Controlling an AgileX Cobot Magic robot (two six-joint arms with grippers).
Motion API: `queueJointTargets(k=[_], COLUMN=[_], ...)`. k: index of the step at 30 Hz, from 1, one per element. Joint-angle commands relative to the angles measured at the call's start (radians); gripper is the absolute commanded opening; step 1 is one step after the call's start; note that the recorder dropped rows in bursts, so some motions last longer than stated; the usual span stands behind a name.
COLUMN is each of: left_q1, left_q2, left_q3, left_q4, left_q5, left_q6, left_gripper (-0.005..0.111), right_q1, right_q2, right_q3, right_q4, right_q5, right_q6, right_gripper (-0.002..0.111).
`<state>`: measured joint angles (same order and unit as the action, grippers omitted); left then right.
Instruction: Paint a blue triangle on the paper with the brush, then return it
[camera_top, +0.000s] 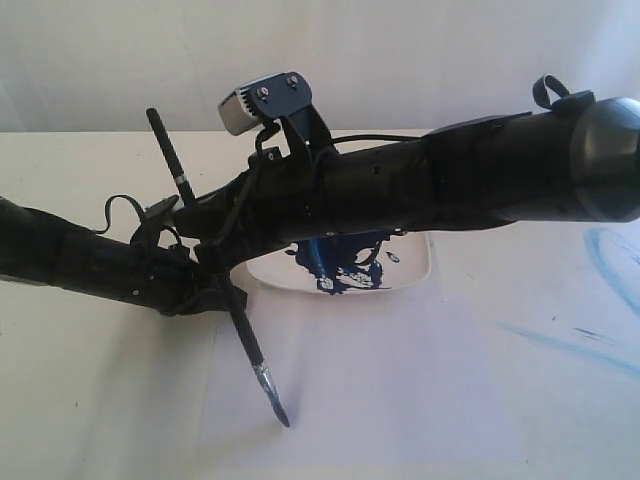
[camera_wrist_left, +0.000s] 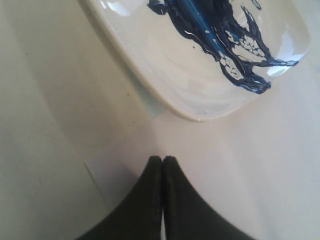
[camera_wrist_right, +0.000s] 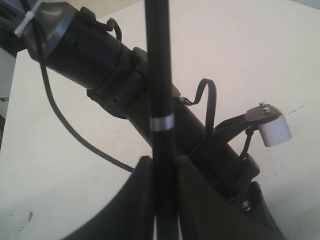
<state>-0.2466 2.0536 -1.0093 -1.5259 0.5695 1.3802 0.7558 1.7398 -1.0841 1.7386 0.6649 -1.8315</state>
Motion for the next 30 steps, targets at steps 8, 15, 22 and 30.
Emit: queueJointTargets(k=[8,15,22,30], left_q1=[-0.006,-0.006,-0.006,-0.006], left_q2=[0.017,0.017,0.017,0.017], left_q3=[0.006,0.006,0.006,0.006], left_q4=[0.001,0.001,0.001,0.001], left_q5=[-0.002,-0.002,-0.002,-0.002], left_q6=[-0.011,-0.011,-0.011,-0.011], left_gripper=[0.000,0.000,0.000,0.000], right_q1=[0.000,0.000,0.000,0.000], right_q2=[-0.002,-0.002,-0.002,-0.002], right_q3=[0.002,0.002,0.000,0.000], right_q4=[0.006,0.006,0.006,0.006], right_q5=[-0.019,-0.049,-0.075,-0.095], right_q6=[-0.004,-0.004,-0.008,-0.033], right_gripper=[0.000,0.000,0.000,0.000])
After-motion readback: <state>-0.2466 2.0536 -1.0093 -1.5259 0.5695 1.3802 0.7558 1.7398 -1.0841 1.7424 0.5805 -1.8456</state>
